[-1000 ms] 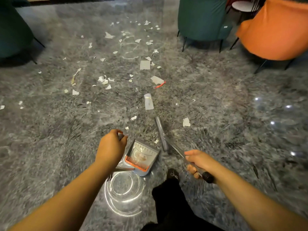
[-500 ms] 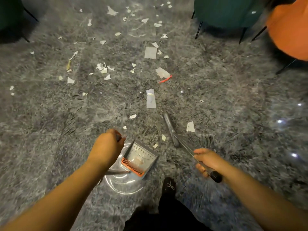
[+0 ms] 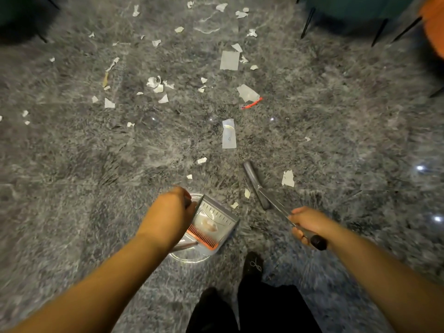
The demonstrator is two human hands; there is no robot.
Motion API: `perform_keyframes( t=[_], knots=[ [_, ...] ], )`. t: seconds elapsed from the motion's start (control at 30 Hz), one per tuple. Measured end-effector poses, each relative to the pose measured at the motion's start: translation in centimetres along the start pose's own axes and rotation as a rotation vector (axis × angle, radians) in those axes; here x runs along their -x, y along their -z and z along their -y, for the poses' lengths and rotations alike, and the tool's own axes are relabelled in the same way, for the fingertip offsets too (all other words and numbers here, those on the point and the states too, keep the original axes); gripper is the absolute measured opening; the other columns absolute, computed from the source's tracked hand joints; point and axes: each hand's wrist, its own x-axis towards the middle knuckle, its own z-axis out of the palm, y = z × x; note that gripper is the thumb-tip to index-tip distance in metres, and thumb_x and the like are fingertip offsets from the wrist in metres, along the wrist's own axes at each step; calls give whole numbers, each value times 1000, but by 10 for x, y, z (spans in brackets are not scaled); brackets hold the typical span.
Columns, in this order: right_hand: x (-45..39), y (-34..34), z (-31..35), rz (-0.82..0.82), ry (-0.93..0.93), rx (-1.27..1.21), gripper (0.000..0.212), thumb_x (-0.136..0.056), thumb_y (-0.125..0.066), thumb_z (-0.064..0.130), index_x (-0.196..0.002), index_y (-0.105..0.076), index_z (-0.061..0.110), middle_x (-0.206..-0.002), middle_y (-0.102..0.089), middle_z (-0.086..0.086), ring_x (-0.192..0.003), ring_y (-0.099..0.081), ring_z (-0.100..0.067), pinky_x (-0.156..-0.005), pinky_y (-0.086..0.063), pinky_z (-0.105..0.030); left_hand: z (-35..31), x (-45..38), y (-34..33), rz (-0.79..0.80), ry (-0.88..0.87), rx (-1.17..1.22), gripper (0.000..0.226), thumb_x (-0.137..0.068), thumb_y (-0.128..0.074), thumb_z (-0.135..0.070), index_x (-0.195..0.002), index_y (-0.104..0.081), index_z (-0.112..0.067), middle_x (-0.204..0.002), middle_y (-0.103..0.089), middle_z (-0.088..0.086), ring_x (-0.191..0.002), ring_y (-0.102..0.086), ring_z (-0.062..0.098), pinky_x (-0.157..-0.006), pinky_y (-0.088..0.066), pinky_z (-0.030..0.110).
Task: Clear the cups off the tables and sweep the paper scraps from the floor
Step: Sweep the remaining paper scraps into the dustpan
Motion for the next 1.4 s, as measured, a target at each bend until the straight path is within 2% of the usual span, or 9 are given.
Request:
perform_keyframes(
  t=[0.13, 0.3, 0.43, 0.63, 0.73, 0.87, 1.1, 1.23, 1.4],
  knots=[
    [-6, -6, 7, 30, 12, 113, 15, -101, -43, 9, -115, -41, 13, -60, -44, -11, -34, -38, -14, -37, -32, -19, -1, -4, -1, 24, -52, -21, 17, -92, -63, -30, -96, -62, -14, -67, -59, -4, -64, -52, 18, -60, -38, 26],
    [-10, -16, 5, 61, 6, 233, 25, -100, -41, 8, -125, -42, 7, -54, -44, -10, -34, -37, -16, -39, -31, -20, -4, -2, -6, 71, -98, -20, 18, -92, -63, -30, -100, -62, -14, -70, -61, -3, -69, -59, 21, -63, -44, 28],
    [-7, -29, -10, 77, 24, 323, 30, -98, -41, 5, -128, -38, 5, -59, -42, -10, -41, -38, -18, -42, -31, -20, 0, 1, -8, 39, -114, -15, 16, -92, -63, -30, -99, -61, -16, -60, -50, -14, -61, -51, 14, -60, -41, 26],
    [17, -51, -43, 194, -33, 307, 26, -100, -42, 10, -124, -37, 16, -60, -43, -8, -32, -38, -12, -37, -31, -18, 3, 11, -8, 16, -145, -27, 17, -91, -64, -29, -92, -61, -13, -60, -47, -10, -65, -56, 23, -60, -43, 29],
    [31, -59, -62, 254, -29, 236, 25, -100, -42, 10, -124, -38, 17, -54, -42, -5, -35, -36, -11, -38, -29, -17, 8, 21, -5, -2, -150, -20, 16, -91, -64, -30, -89, -59, -15, -59, -50, -9, -59, -52, 17, -57, -40, 28],
    [54, -63, -90, 258, 16, 222, 34, -100, -46, 11, -132, -37, 17, -64, -47, -8, -41, -40, -12, -38, -34, -19, 15, 35, -3, -18, -132, 2, 16, -91, -64, -31, -89, -57, -17, -62, -53, -8, -59, -54, 16, -55, -40, 28],
    [79, -64, -126, 140, 36, -135, 35, -99, -47, 6, -133, -38, 12, -67, -46, -12, -32, -37, -12, -36, -30, -16, 28, 50, 1, -64, -118, 21, 17, -88, -68, -29, -99, -67, -16, -70, -62, 0, -64, -52, 18, -60, -38, 26],
    [80, -61, -136, 41, 100, -264, 48, -96, -52, 5, -140, -33, 11, -61, -46, -11, -30, -37, -11, -34, -30, -17, 16, 51, 6, -79, -222, 23, 21, -86, -70, -27, -102, -69, -13, -78, -72, 9, -73, -65, 27, -62, -39, 26],
    [75, -28, -123, -30, 163, -398, 55, -96, -54, 4, -144, -29, 10, -58, -44, -11, -30, -37, -12, -33, -31, -17, -23, 28, 10, -42, -326, -7, 24, -87, -70, -30, -105, -68, -14, -85, -73, 7, -84, -67, 28, -65, -38, 26]
  ],
)
